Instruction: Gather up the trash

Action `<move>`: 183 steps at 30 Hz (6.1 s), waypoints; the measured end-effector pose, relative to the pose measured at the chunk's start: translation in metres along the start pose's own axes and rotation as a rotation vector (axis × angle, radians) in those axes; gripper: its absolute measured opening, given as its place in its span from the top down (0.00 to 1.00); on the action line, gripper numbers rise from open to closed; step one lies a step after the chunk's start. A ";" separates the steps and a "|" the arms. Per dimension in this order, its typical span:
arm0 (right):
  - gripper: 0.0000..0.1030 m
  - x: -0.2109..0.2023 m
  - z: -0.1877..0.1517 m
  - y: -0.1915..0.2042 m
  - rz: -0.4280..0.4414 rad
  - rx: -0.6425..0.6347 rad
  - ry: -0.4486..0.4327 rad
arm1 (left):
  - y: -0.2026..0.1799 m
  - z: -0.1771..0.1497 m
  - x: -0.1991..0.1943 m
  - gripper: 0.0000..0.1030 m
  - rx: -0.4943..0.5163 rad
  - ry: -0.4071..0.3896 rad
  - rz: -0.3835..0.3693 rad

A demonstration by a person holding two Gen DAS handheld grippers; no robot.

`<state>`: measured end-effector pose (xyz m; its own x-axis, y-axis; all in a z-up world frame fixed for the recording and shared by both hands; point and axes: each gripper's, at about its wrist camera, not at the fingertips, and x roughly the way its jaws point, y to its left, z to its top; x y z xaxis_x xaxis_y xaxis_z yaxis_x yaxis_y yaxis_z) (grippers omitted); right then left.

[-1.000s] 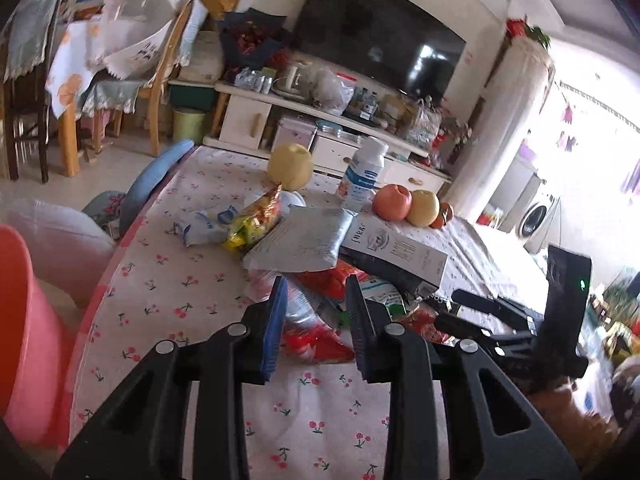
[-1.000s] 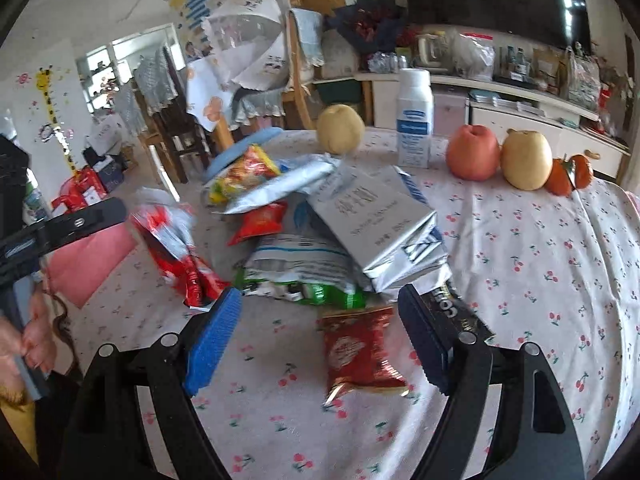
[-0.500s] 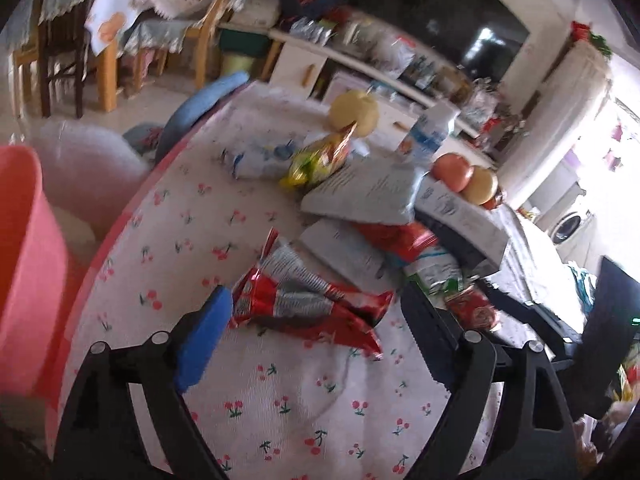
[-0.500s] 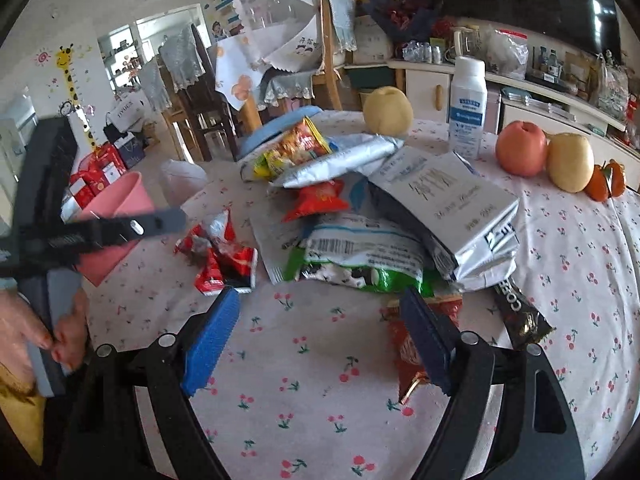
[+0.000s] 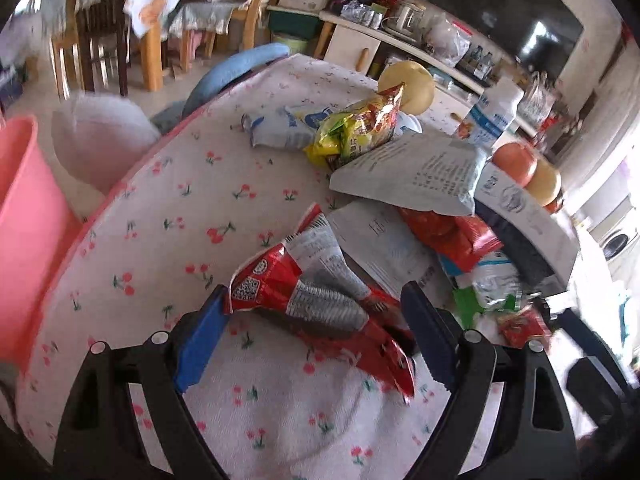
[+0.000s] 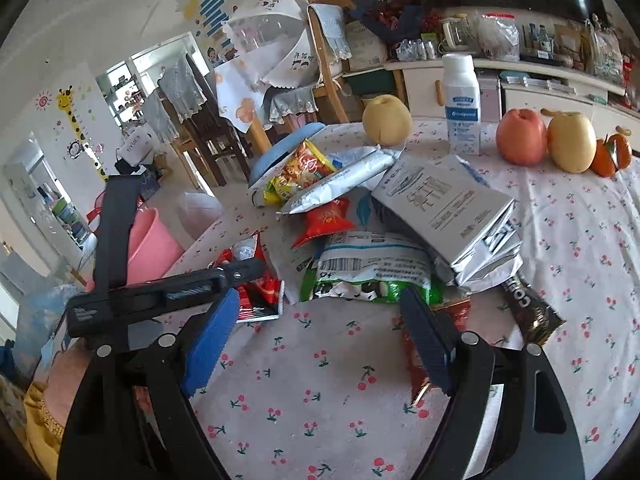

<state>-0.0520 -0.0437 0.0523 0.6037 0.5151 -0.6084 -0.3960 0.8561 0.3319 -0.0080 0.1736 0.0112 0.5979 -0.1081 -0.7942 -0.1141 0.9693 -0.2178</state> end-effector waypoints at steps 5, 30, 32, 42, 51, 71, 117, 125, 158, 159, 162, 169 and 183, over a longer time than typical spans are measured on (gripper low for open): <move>0.13 -0.015 0.005 -0.009 -0.054 -0.001 -0.058 | -0.022 0.000 0.006 0.16 0.139 -0.004 0.028; 0.46 0.056 0.036 -0.024 -0.325 -0.334 0.064 | -0.011 -0.012 -0.013 0.17 0.138 0.022 0.046; 0.46 0.053 0.035 -0.021 -0.324 -0.328 0.068 | -0.013 -0.012 -0.014 0.23 0.153 0.016 0.033; 0.46 0.034 0.011 -0.013 -0.219 -0.169 0.113 | -0.011 -0.017 -0.014 0.25 0.085 0.046 -0.021; 0.25 0.046 0.004 -0.006 -0.254 -0.156 0.111 | -0.018 -0.014 -0.008 0.38 0.125 -0.004 -0.001; 0.39 0.011 -0.015 0.010 -0.360 -0.097 0.023 | 0.005 -0.009 -0.028 0.60 0.060 -0.015 -0.206; 0.13 0.129 0.034 0.285 0.204 -0.229 0.056 | 0.277 0.017 -0.158 0.31 -0.491 -0.454 0.185; 0.10 0.080 0.012 0.230 0.083 -0.184 -0.024 | 0.240 0.019 -0.180 0.11 -0.350 -0.622 0.166; 0.05 -0.009 -0.044 0.139 0.022 -0.144 -0.056 | 0.057 0.011 -0.145 0.10 0.223 -0.597 0.124; 0.05 -0.010 -0.044 0.137 0.021 -0.141 -0.057 | 0.053 0.011 -0.143 0.10 0.228 -0.593 0.126; 0.05 -0.016 -0.042 0.129 0.012 -0.134 -0.059 | 0.040 0.009 -0.139 0.10 0.252 -0.578 0.118; 0.05 -0.031 -0.032 0.101 -0.008 -0.076 -0.074 | 0.014 0.007 -0.122 0.10 0.303 -0.515 0.095; 0.05 -0.078 -0.003 0.020 -0.082 0.064 -0.149 | -0.035 0.000 -0.088 0.10 0.387 -0.369 0.015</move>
<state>-0.1093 -0.0666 0.1041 0.7301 0.4393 -0.5234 -0.2987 0.8941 0.3338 -0.0571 0.1491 0.0886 0.8458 -0.0763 -0.5280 0.1345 0.9883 0.0725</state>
